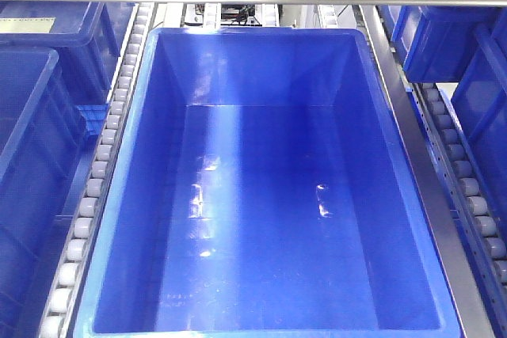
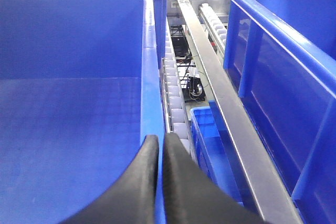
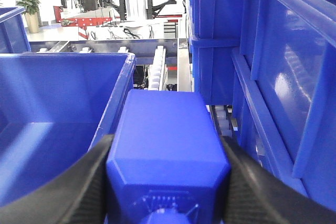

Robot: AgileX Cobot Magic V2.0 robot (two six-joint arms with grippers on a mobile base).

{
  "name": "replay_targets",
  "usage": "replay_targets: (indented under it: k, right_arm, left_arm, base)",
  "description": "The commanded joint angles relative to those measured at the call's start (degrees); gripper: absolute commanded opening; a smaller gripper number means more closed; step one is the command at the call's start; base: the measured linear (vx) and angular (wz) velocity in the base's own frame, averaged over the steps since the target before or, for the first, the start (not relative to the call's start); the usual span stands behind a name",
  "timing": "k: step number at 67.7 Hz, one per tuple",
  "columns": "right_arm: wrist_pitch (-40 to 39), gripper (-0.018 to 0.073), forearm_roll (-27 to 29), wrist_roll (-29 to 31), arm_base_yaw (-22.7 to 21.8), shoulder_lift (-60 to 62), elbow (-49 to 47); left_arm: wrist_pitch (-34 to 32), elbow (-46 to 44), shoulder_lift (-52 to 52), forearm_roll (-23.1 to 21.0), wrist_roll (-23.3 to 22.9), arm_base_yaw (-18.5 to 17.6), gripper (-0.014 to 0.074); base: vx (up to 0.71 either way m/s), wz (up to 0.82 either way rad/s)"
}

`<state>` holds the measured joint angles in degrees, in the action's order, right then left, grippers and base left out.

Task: Pour parts from conveyor to right shelf
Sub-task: 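Turn the base to face an empty blue bin on the shelf, then extend the right arm and lower the blue block into the bin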

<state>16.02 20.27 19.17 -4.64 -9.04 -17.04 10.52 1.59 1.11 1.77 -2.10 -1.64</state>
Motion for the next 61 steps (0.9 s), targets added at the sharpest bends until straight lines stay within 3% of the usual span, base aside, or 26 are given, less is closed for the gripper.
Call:
replay_targets:
  k: [1, 19, 30, 49, 61]
  right_arm:
    - [-4.4, -0.0005, 0.24, -0.01, -0.11, -0.68, -1.46]
    - [-3.95, -0.0001, 0.43, 0.47, 1.08, -2.26, -1.46]
    - [-1.66, 0.0006, 0.66, 5.87, 8.99, -7.42, -4.5]
    - [1.7, 0.0013, 1.1, 6.85, 18.82, -27.21, -15.72]
    - [-0.16, 0.0016, 1.1, 7.9, 28.23, -41.66, -20.98]
  left_arm:
    - [-4.12, -1.08, 0.3, -0.05, -0.42, -0.29, -0.0006]
    - [-4.12, -1.08, 0.3, -0.05, -0.42, -0.29, -0.0006]
    - [-4.12, -1.08, 0.3, -0.05, -0.42, -0.29, -0.0006]
    - [-4.12, -1.08, 0.3, -0.05, -0.42, -0.29, -0.0006]
    - [-4.12, -1.08, 0.3, -0.05, -0.42, -0.29, -0.0006]
  base:
    - [0.0, 0.0]
    - [0.0, 0.0]
    - [0.0, 0.0]
    - [0.0, 0.0]
    - [0.0, 0.0]
